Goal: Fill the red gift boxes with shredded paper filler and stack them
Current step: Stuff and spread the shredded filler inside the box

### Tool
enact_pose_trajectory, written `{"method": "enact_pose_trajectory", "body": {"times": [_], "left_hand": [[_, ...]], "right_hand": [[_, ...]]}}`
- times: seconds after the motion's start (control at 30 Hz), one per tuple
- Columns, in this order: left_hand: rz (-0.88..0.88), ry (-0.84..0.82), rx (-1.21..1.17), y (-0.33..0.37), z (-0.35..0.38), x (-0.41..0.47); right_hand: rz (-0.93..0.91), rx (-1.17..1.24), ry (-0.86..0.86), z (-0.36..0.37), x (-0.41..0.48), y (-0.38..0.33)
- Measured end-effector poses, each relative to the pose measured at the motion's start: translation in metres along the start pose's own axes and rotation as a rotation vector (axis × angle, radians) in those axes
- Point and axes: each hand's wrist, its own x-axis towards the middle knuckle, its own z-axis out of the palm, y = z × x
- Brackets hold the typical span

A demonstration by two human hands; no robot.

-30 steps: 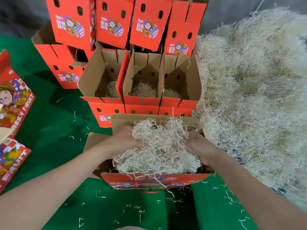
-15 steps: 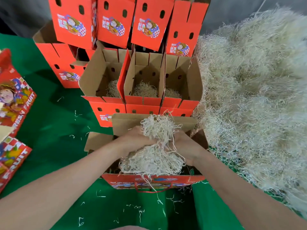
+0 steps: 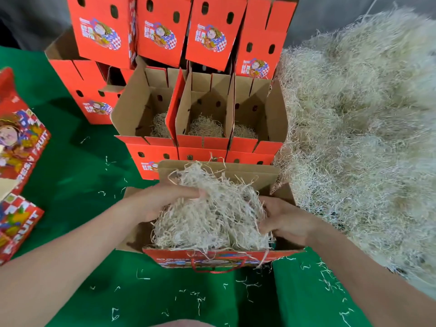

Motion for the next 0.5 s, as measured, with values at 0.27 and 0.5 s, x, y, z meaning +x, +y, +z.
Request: {"method": "enact_pose_trajectory", "body": {"times": [0.27,0.5], "left_hand": [[0.192,-0.118,0.214,0.020,0.047,-0.011],[0.289,0.050,0.062,0.015,0.019,-0.011]], "right_hand": [[-0.032,0.224,0.285,0.019,0.025,-0.006],[-0.004,0.198,0.330,-0.015,0.001,0.003]]}}
